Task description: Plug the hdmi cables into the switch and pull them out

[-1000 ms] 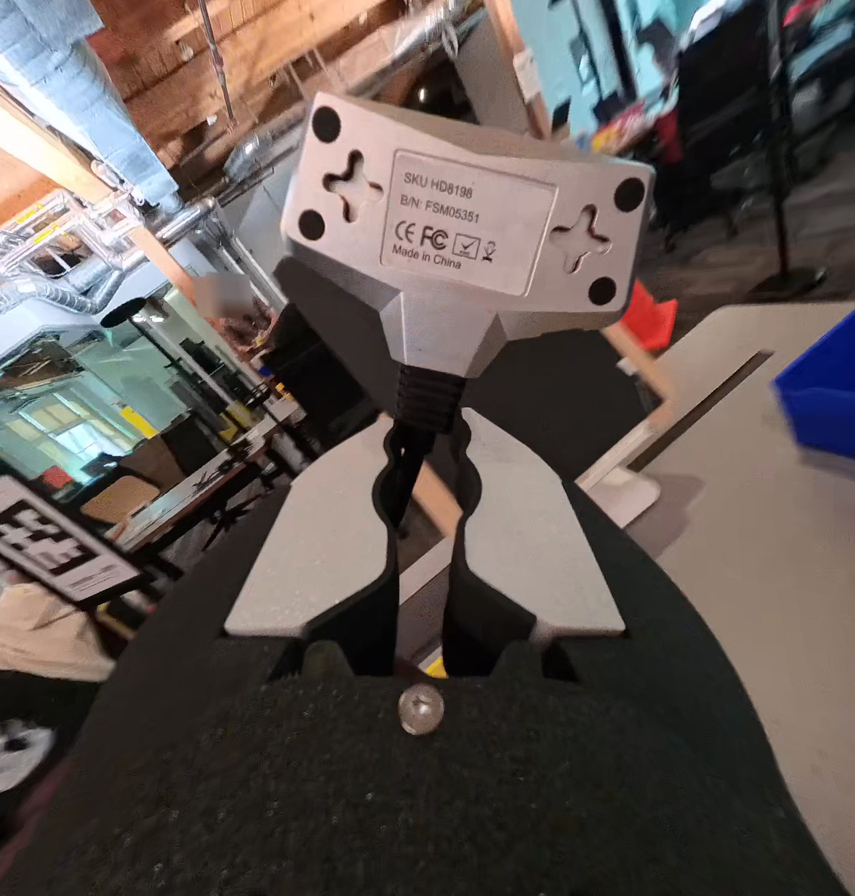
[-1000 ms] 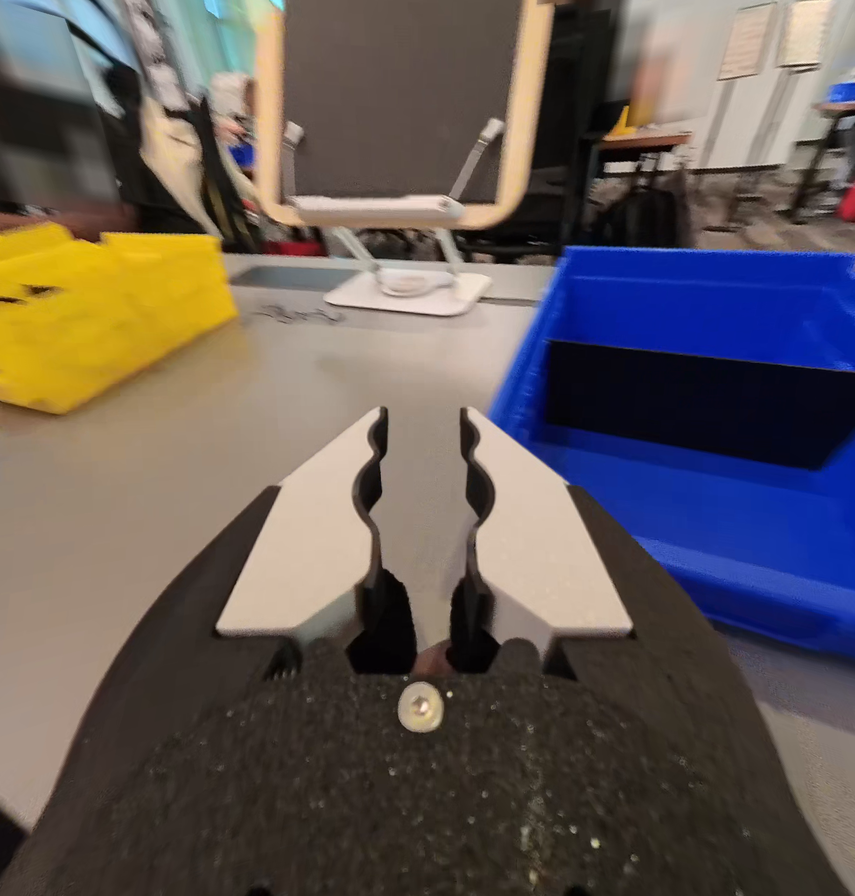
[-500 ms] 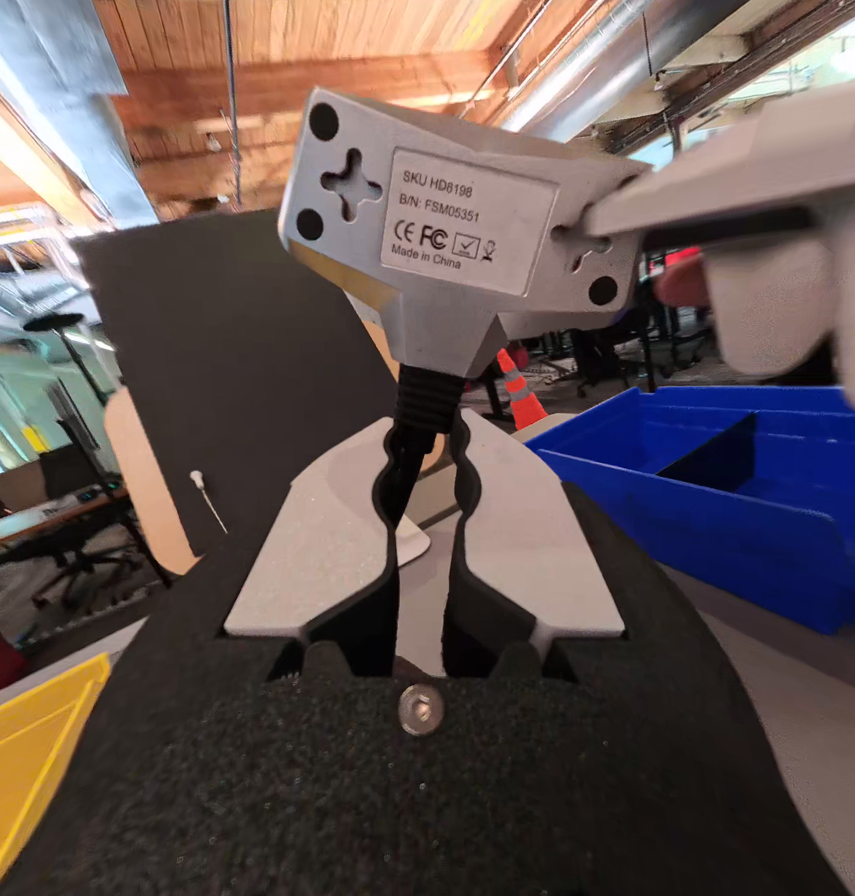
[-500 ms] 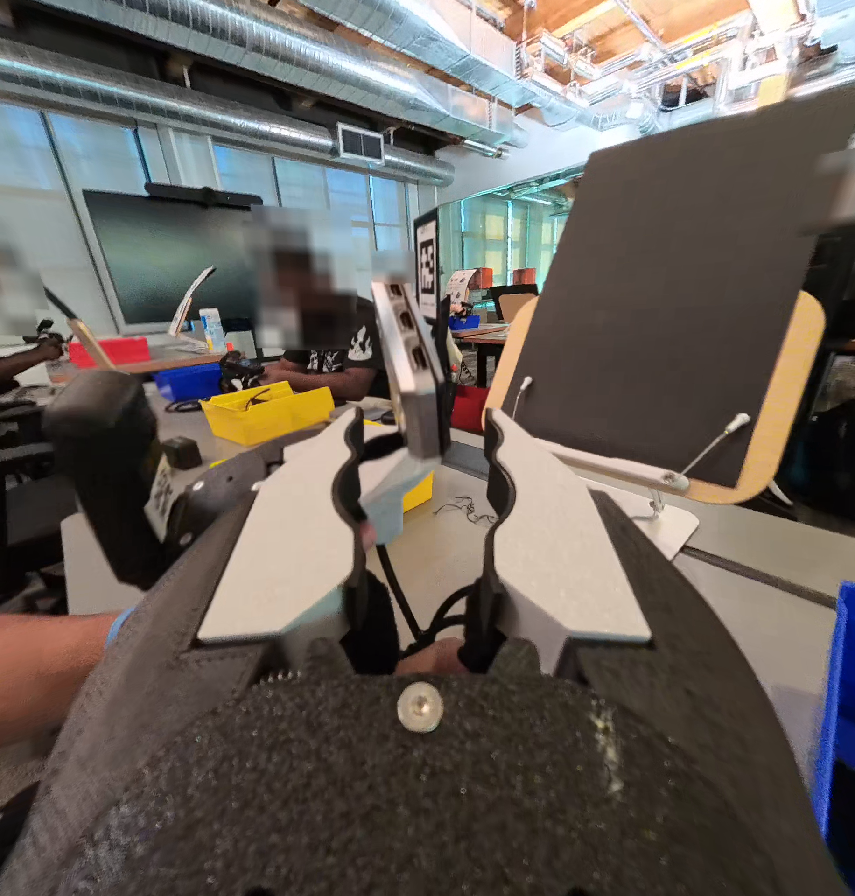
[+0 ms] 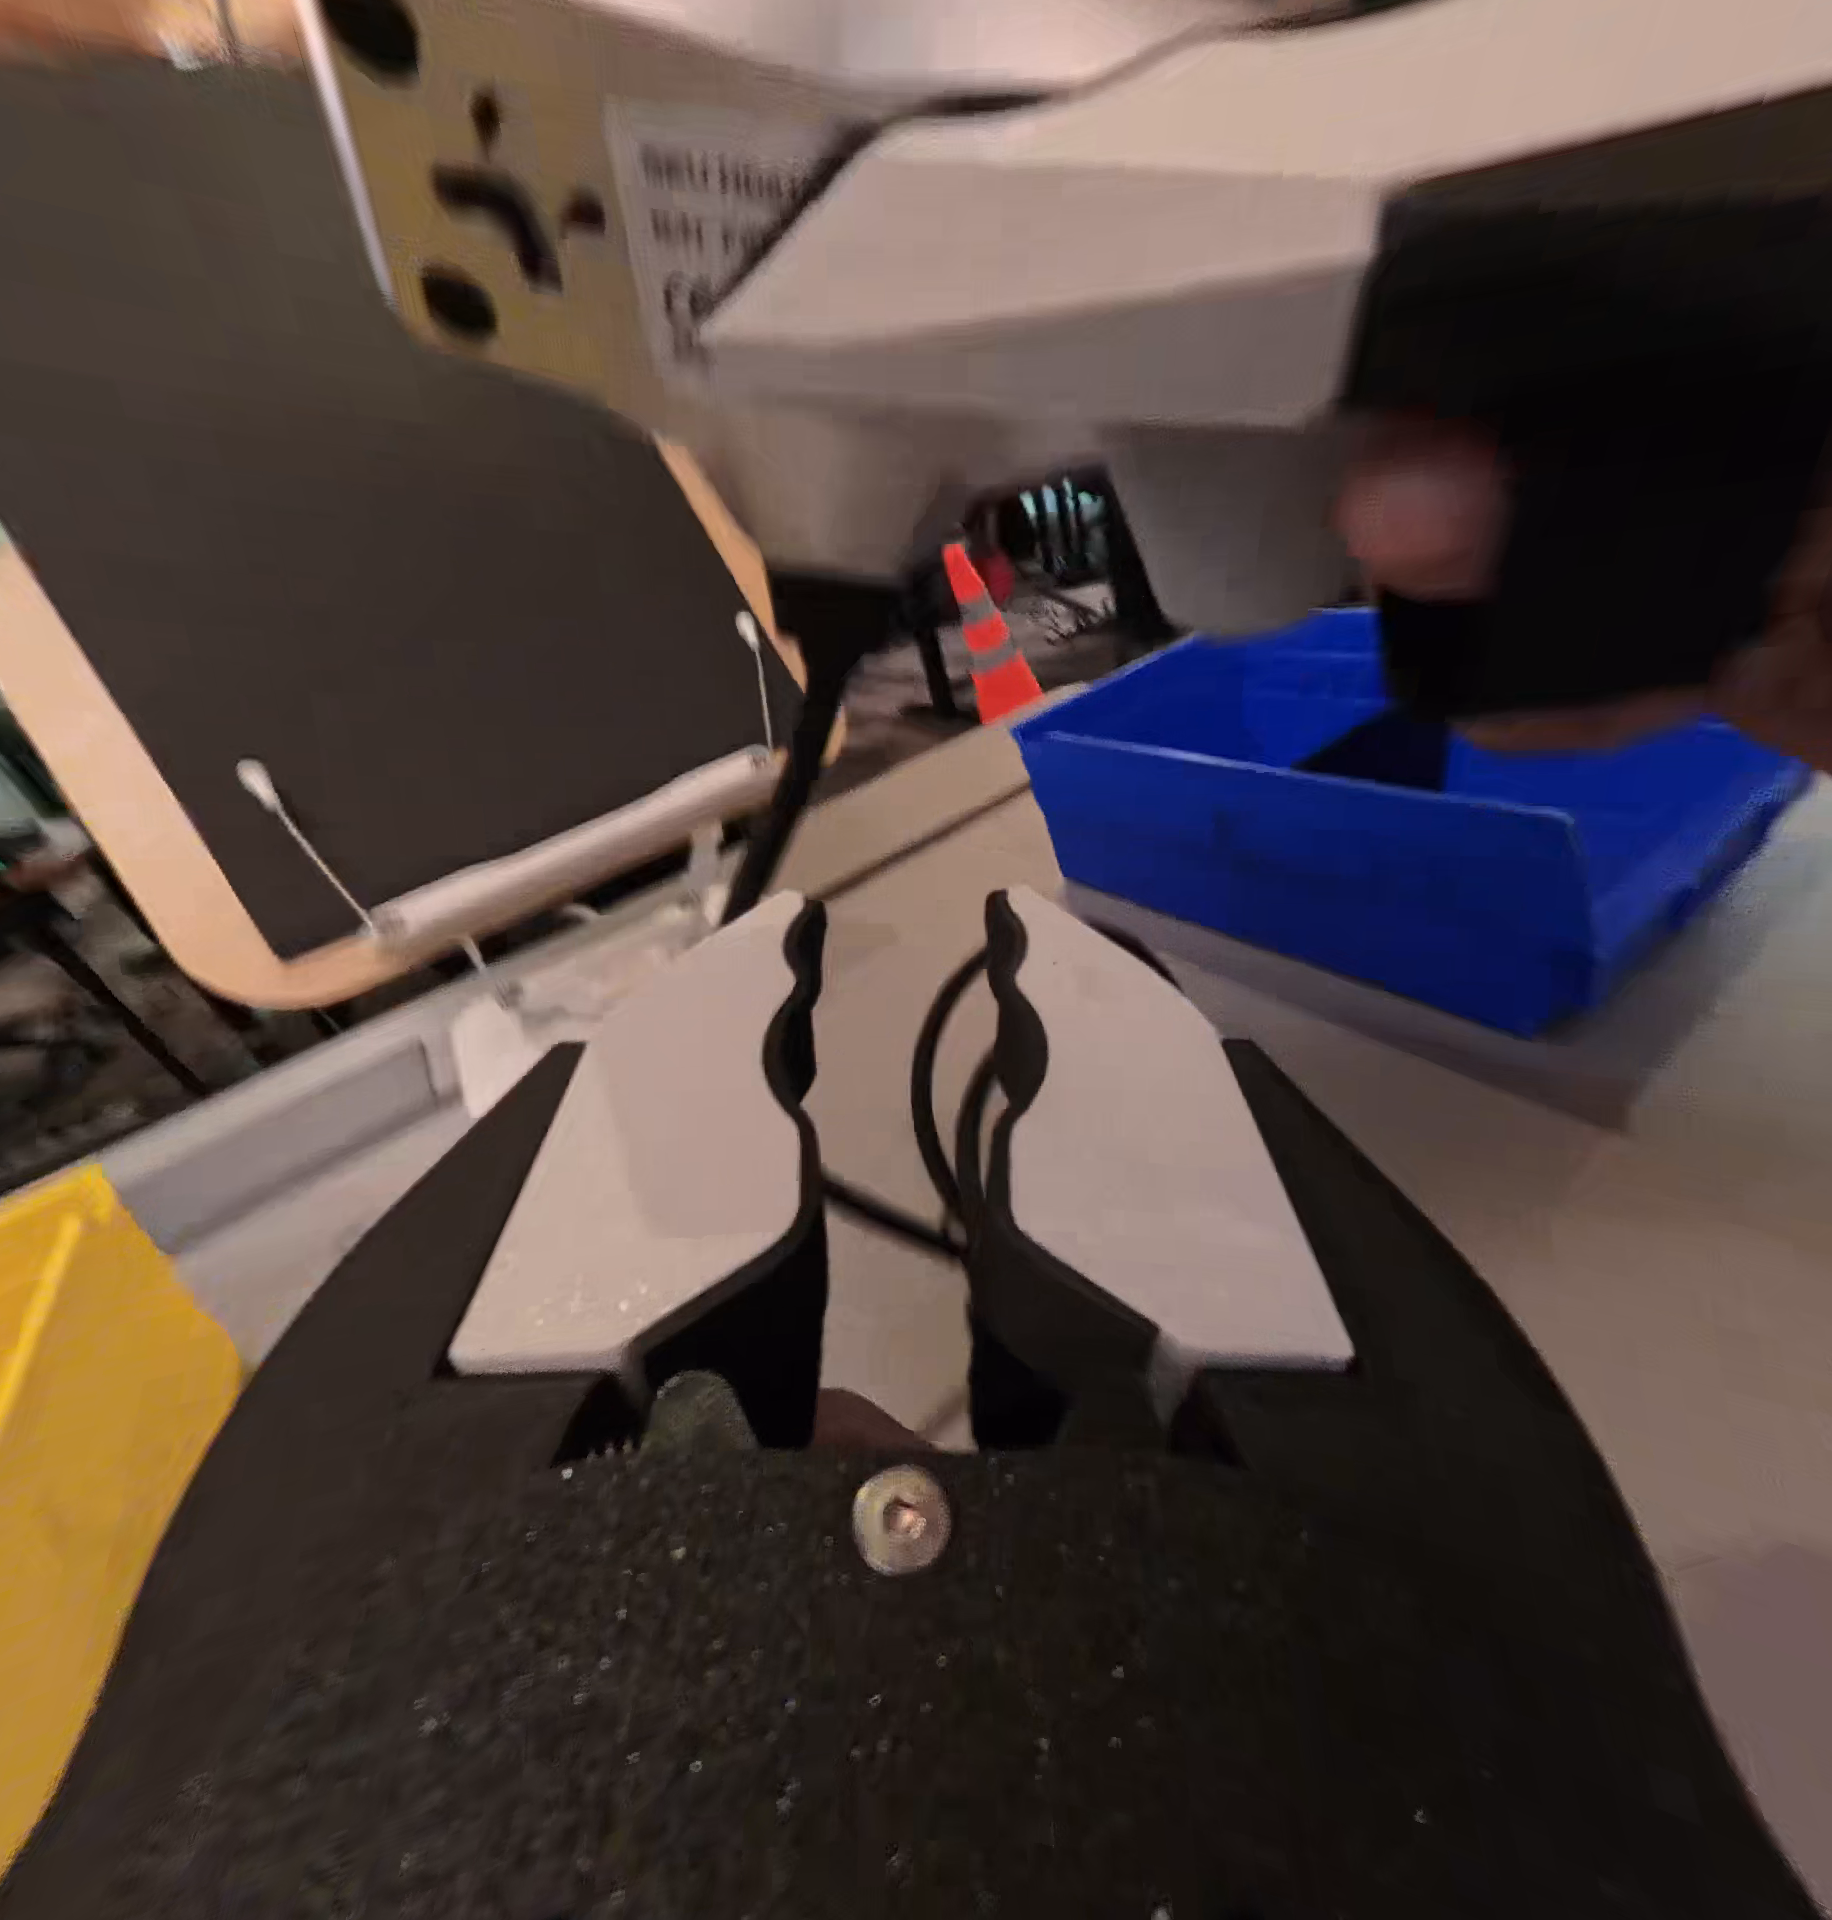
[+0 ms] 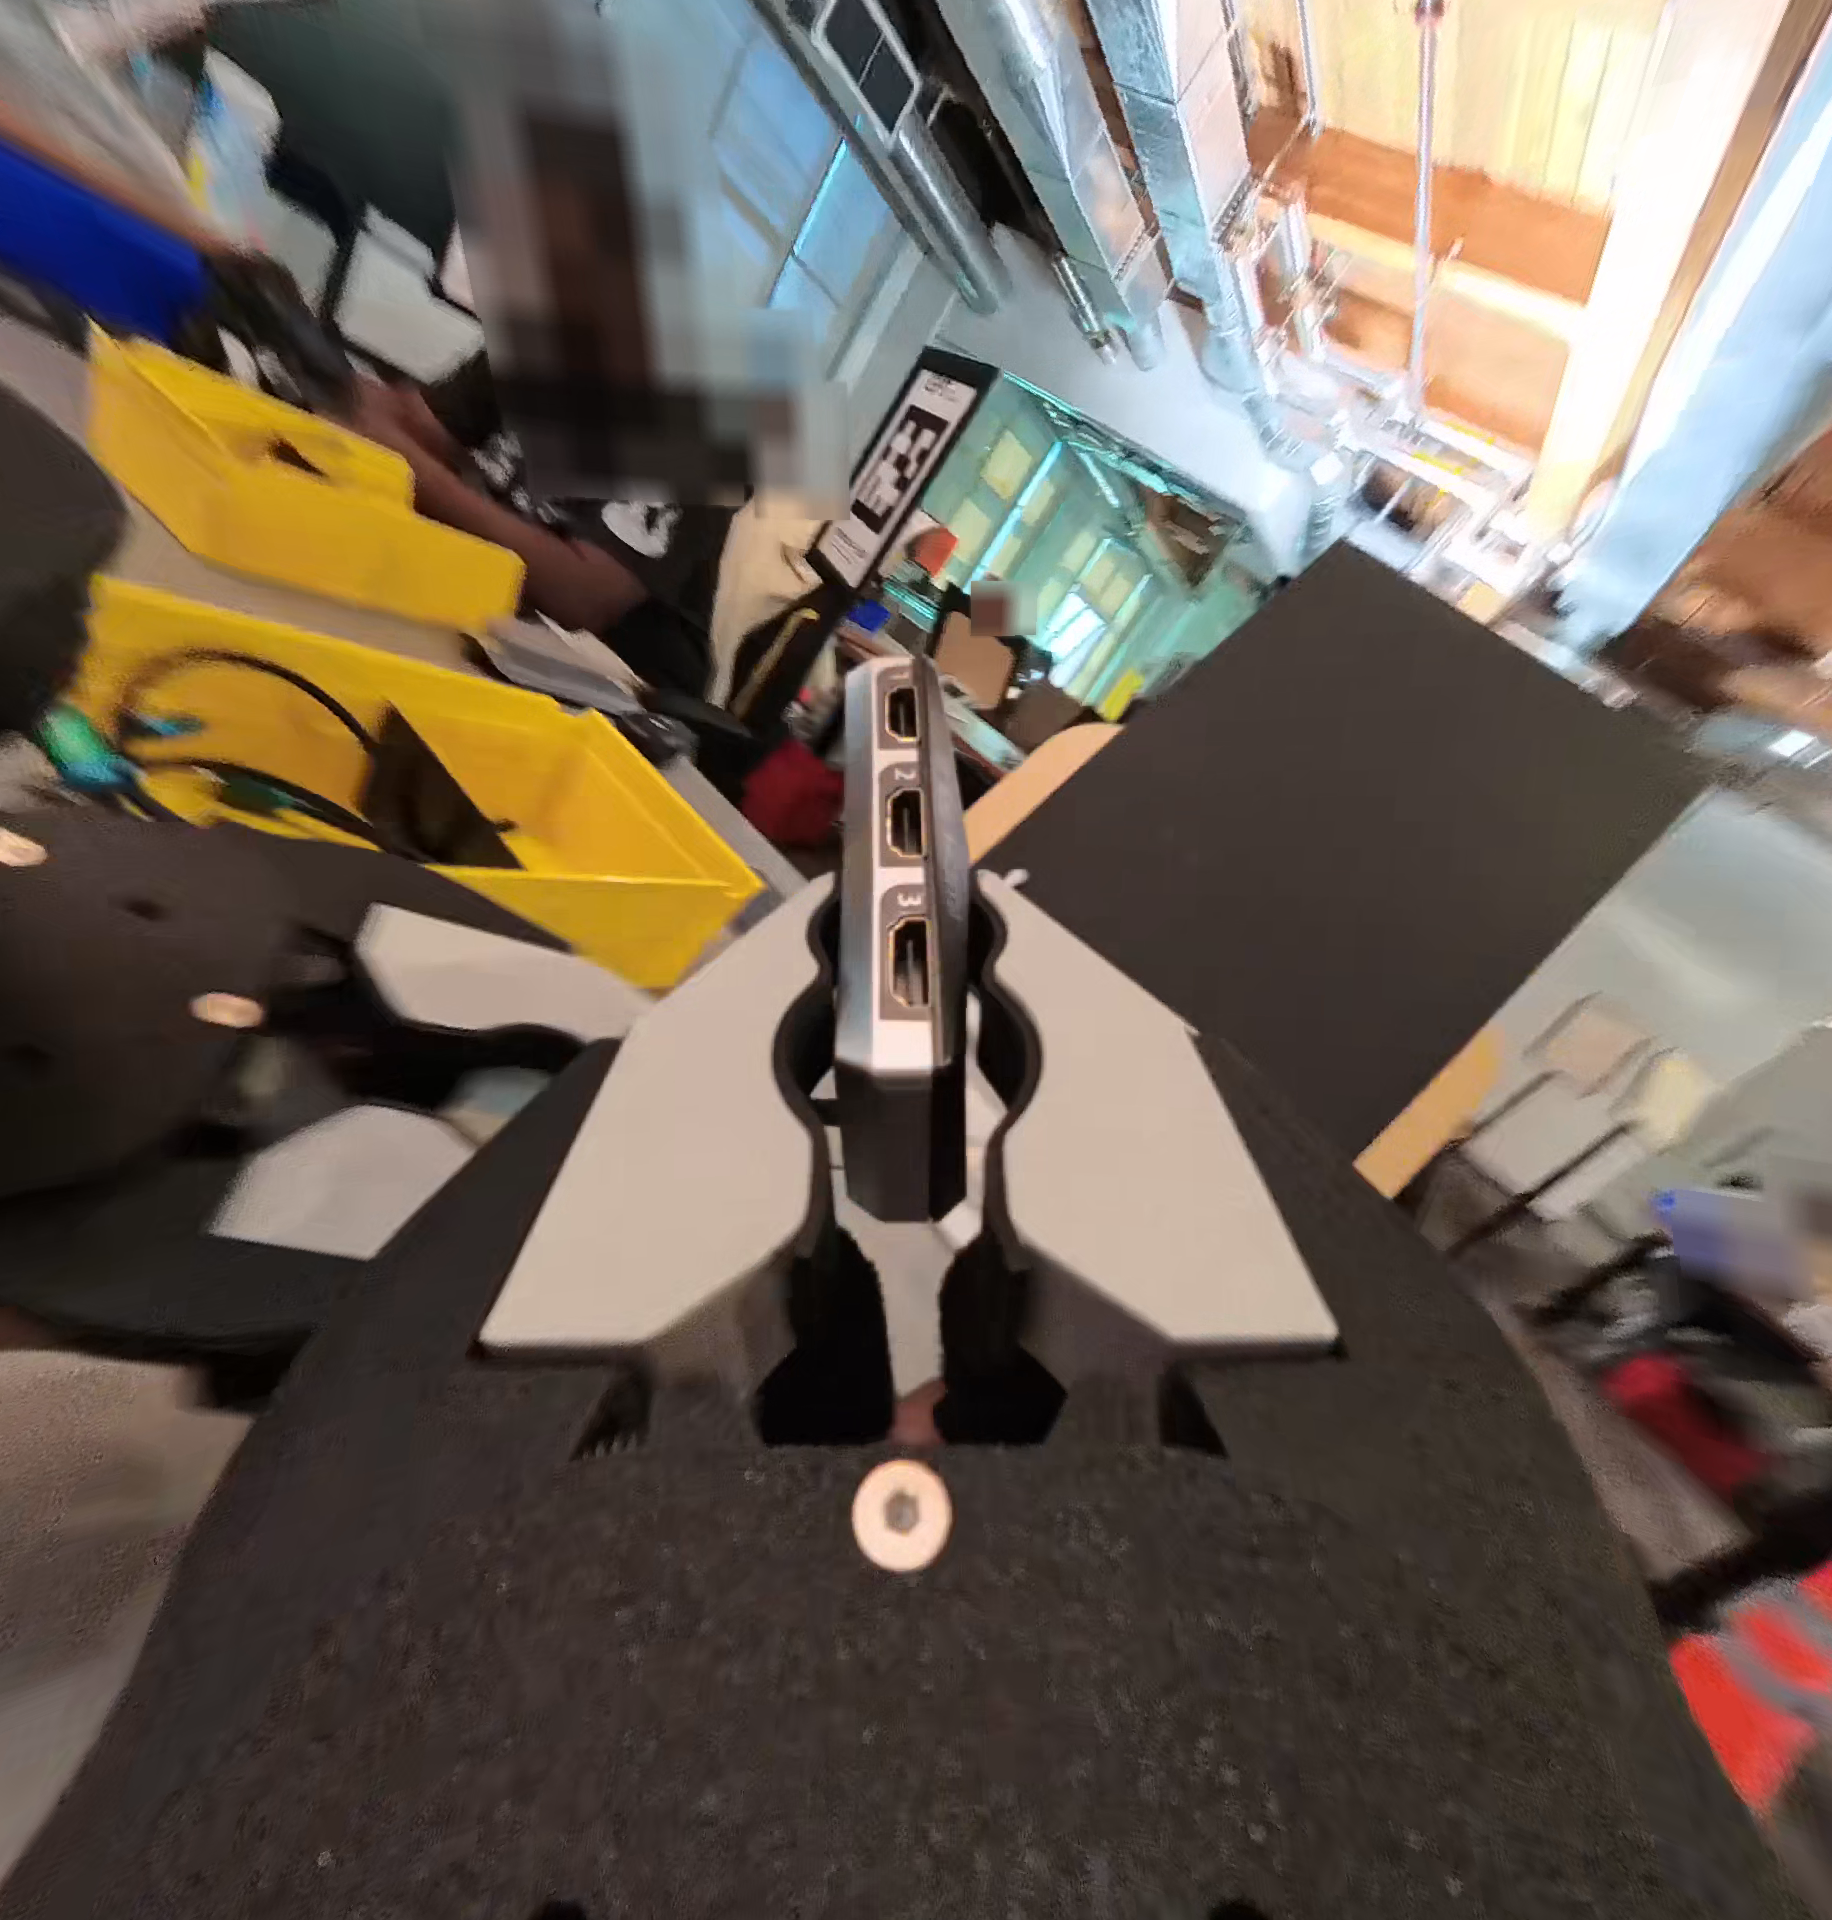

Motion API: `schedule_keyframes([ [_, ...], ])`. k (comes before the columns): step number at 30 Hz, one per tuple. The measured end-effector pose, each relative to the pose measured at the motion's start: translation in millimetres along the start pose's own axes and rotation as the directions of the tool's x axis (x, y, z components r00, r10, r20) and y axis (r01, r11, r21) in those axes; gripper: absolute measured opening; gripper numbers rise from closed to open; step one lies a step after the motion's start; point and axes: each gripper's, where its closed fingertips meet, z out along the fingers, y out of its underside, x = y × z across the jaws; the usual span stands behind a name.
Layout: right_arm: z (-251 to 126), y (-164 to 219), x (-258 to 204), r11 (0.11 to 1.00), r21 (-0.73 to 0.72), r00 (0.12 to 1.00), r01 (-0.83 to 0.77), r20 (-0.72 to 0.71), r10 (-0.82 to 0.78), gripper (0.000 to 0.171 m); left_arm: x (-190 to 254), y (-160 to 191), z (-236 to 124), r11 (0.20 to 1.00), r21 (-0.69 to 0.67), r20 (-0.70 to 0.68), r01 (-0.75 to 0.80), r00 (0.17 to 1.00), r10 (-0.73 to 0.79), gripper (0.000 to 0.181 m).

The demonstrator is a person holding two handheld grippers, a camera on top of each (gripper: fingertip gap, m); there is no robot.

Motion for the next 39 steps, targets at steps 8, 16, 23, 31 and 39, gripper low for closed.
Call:
schedule_keyframes([
  [8, 33.2, 61.0, -56.2, 0.945, -0.074, 0.923, 0.32, 0.248, -0.293, 0.021, -2.3, 73.4, -123.3, 0.908, -0.258, -0.051, 0.33, 0.934, -0.354, 0.024],
  [16, 55.2, 176.4, -116.8, 0.837, -0.081, 0.823, 0.542, 0.254, -0.508, 0.02, -57.1, 99.8, -197.2, 0.899, -0.263, 0.145, 0.35, 0.936, -0.321, 0.022],
  [23, 70.3, 202.8, -111.4, 0.816, -0.051, 0.812, 0.576, 0.155, -0.563, 0.02, -64.2, 119.9, -194.3, 0.874, -0.339, 0.187, 0.348, 0.935, -0.3, 0.021],
  [31, 71.5, 200.4, -98.5, 0.875, -0.074, 0.875, 0.478, 0.132, -0.466, 0.02, -57.8, 130.6, -183.0, 0.852, -0.386, 0.187, 0.354, 0.934, -0.303, 0.023],
  [39, 71.2, 198.7, -95.7, 0.903, -0.07, 0.901, 0.423, 0.138, -0.411, 0.02, -140.6, 134.0, -210.5, 0.871, -0.337, 0.43, 0.357, 0.881, -0.195, 0.036],
])
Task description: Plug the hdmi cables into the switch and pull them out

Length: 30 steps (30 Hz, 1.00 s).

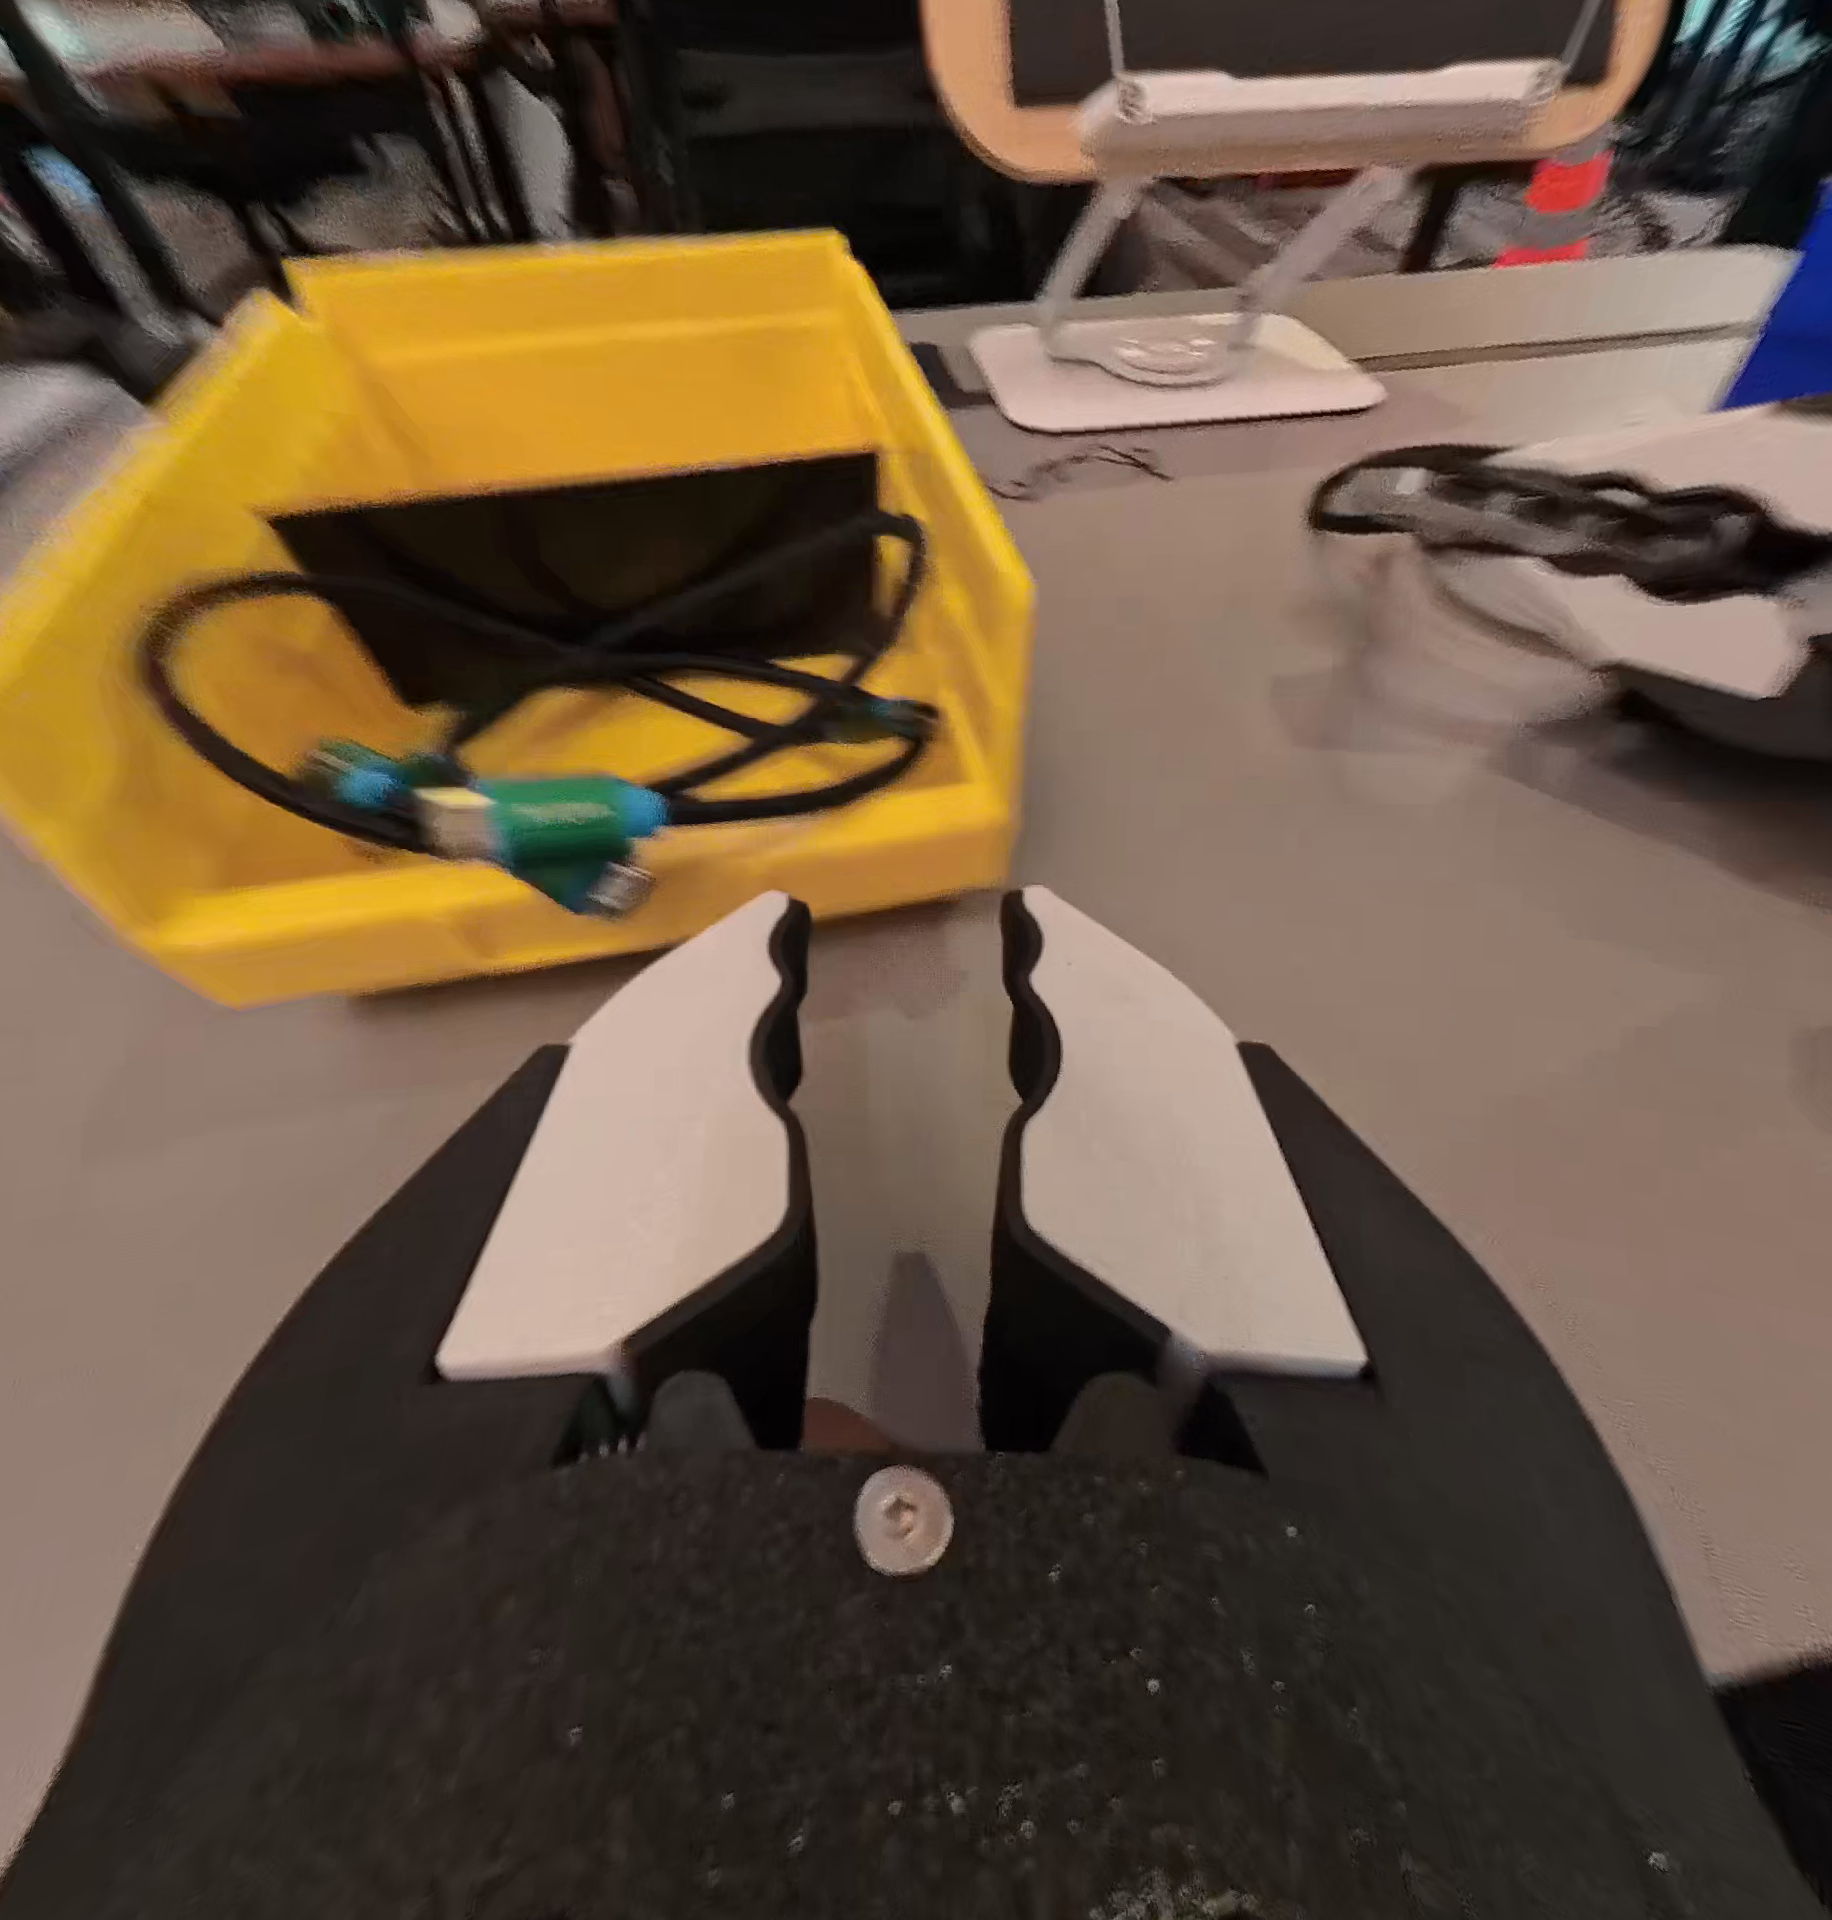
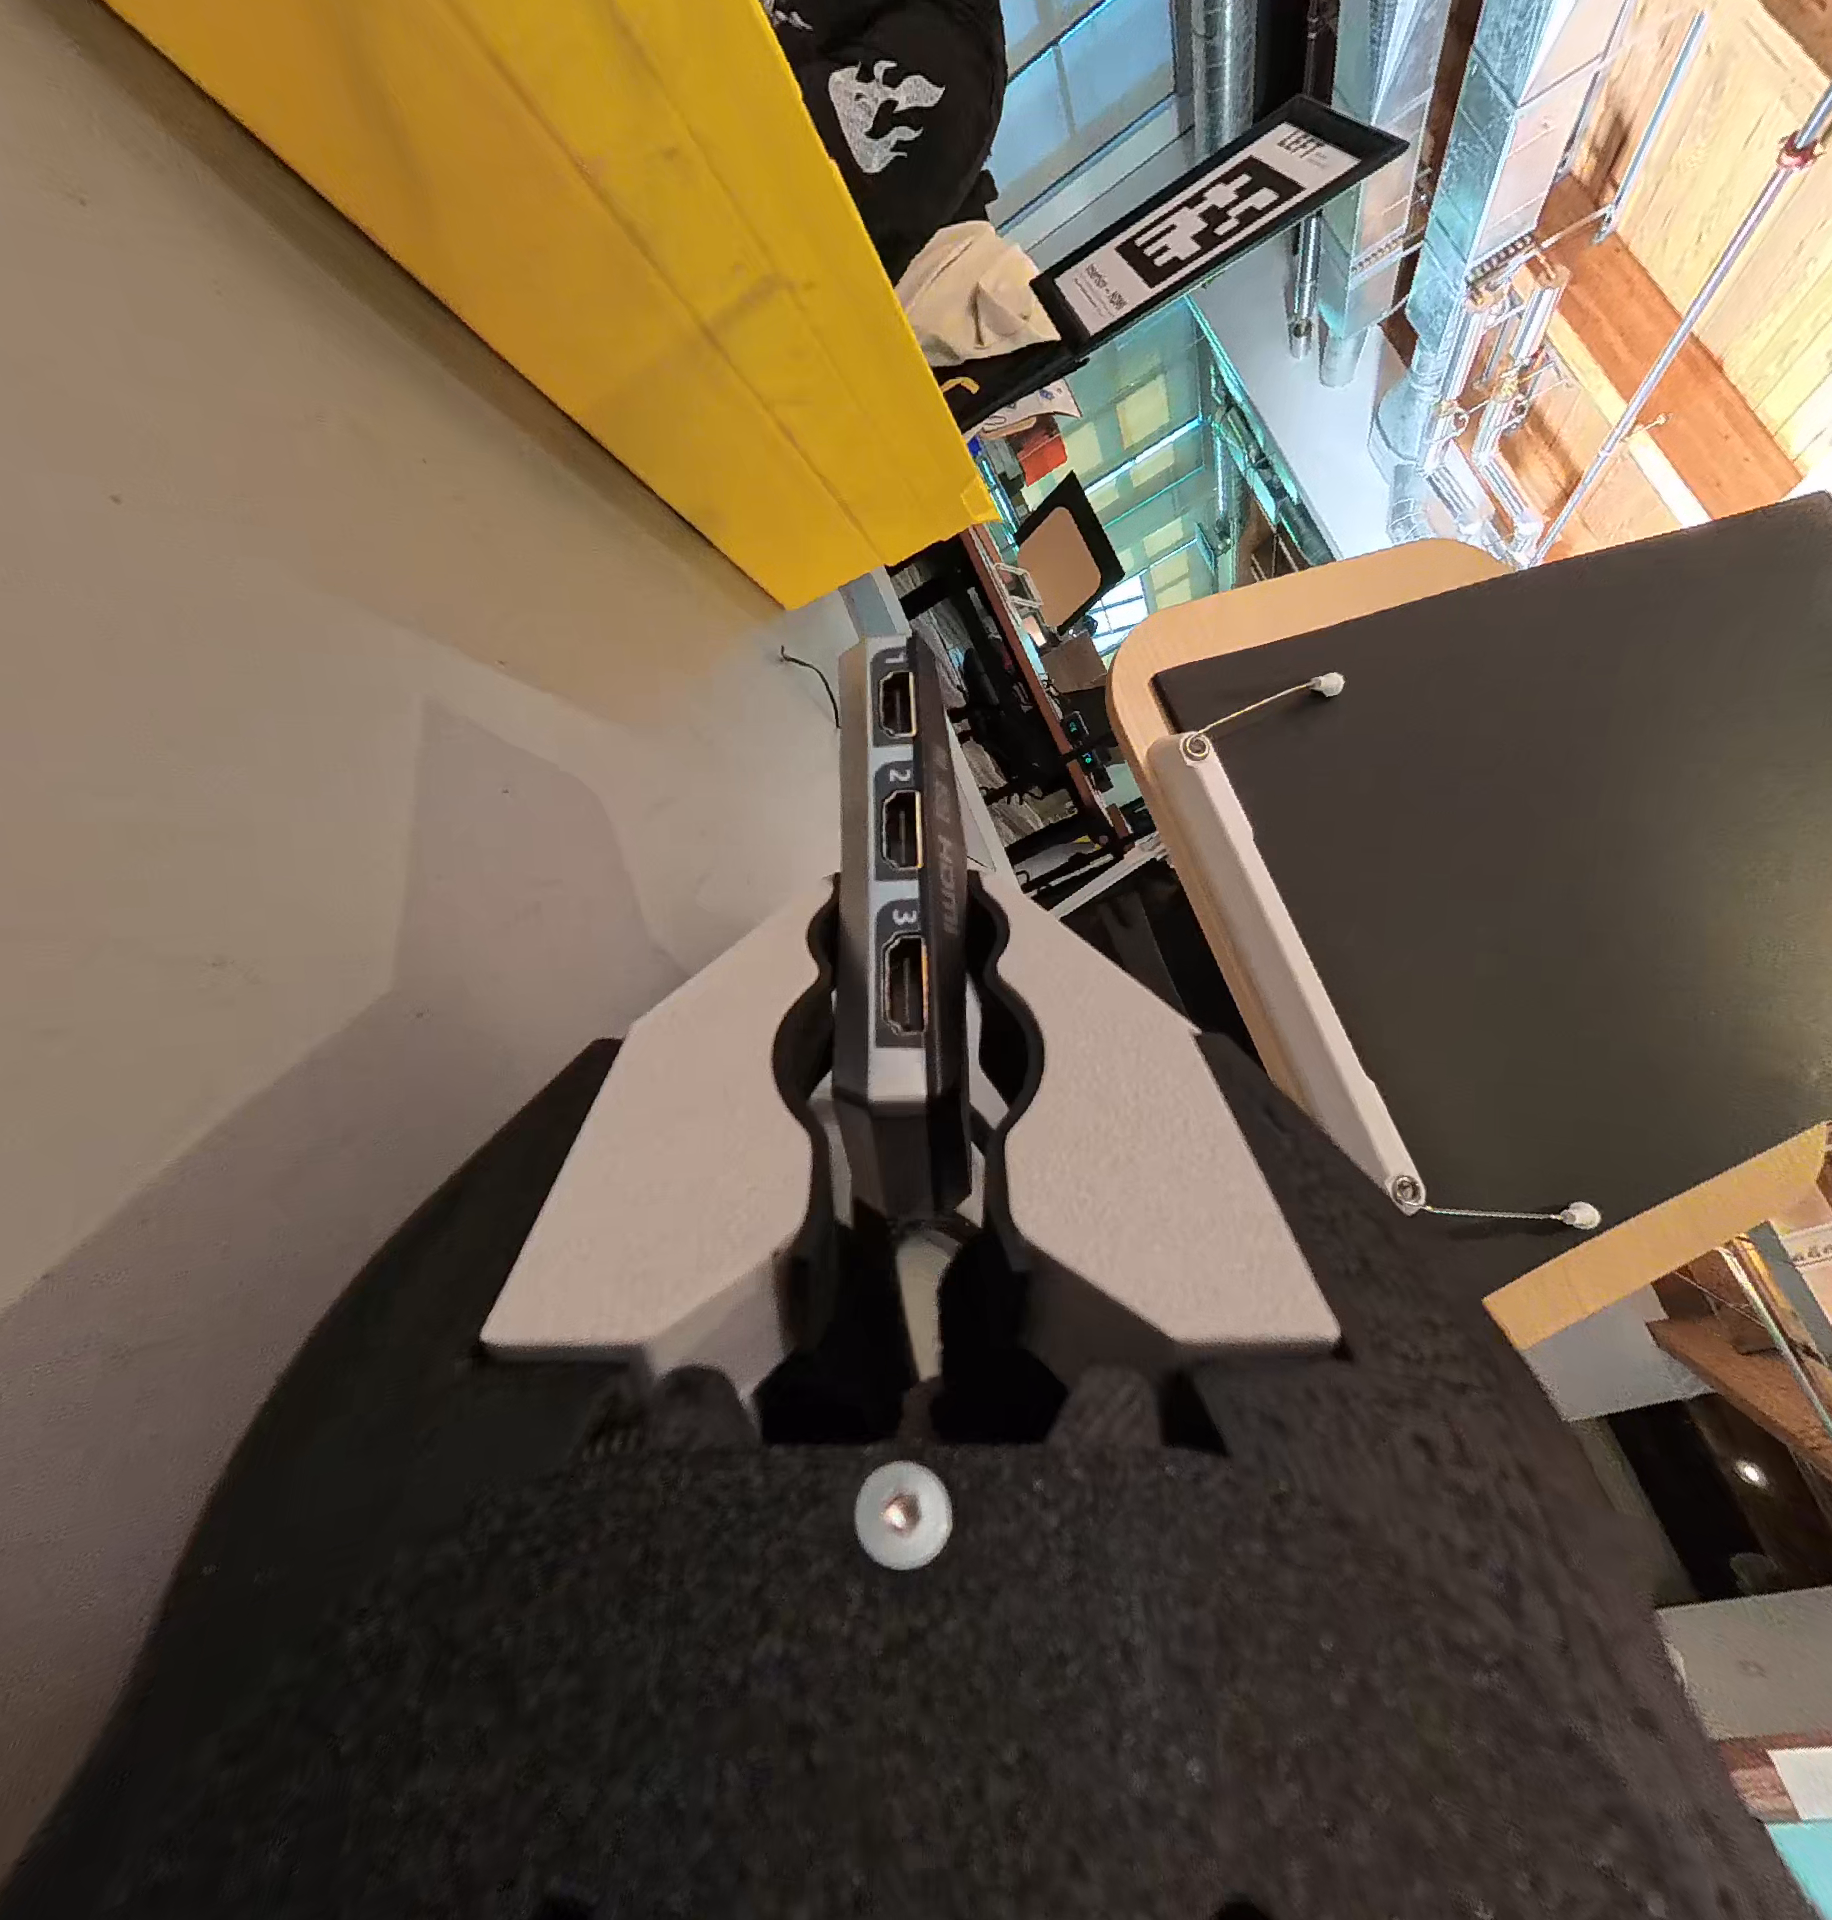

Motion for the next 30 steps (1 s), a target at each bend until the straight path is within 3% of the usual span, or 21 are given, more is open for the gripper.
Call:
schedule_keyframes([
  [2, 0.0, 0.2, -0.2, 1.0, -0.002, 1.0, -0.004, 0.002, 0.004, 0.021, -21.1, -12.2, -0.4, 0.984, 0.001, 0.04, -0.179, 0.983, 0.179, 0.041],
  [5, -0.2, 0.4, 0.0, 1.0, -0.002, 1.0, -0.009, 0.003, 0.009, 0.021, -32.2, -25.8, 4.3, 0.9, -0.086, -0.002, -0.427, 0.903, 0.429, 0.046],
  [7, -0.2, 0.4, -0.1, 1.0, -0.001, 1.0, -0.014, 0.006, 0.014, 0.021, -37.6, -29.9, 11.7, 0.849, -0.144, -0.065, -0.508, 0.861, 0.504, 0.044],
  [12, -0.4, 0.6, -1.5, 1.0, -0.003, 1.0, -0.004, 0.008, 0.004, 0.021, -21.4, -33.0, 36.1, 0.862, -0.196, -0.33, -0.468, 0.859, 0.392, 0.041],
  [16, -0.3, 0.7, -2.8, 1.0, -0.004, 1.0, 0.003, 0.012, -0.003, 0.021, -16.5, -24.5, 65.3, 0.818, -0.3, -0.393, -0.491, 0.845, 0.363, 0.034],
  [19, -0.7, 1.0, -2.8, 1.0, -0.006, 1.0, 0.0, 0.013, 0.0, 0.021, -13.4, -13.4, 75.7, 0.75, -0.364, -0.428, -0.552, 0.815, 0.392, 0.005],
  [20, -0.8, 1.1, -2.7, 1.0, -0.006, 1.0, -0.001, 0.012, 0.001, 0.021, -13.3, -13.5, 76.0, 0.733, -0.37, -0.436, -0.571, 0.803, 0.406, 0.005],
  [25, -0.7, 0.9, -1.6, 1.0, -0.002, 1.0, -0.012, 0.013, 0.012, 0.021, -38.7, -74.5, 75.8, 0.834, -0.24, -0.252, -0.496, 0.862, 0.44, 0.006],
  [30, -0.4, 0.8, -0.6, 1.0, 0.0, 1.0, -0.02, 0.013, 0.02, 0.021, -72.8, -145.0, 68.6, 0.881, -0.079, -0.044, -0.467, 0.884, 0.465, 0.005],
])
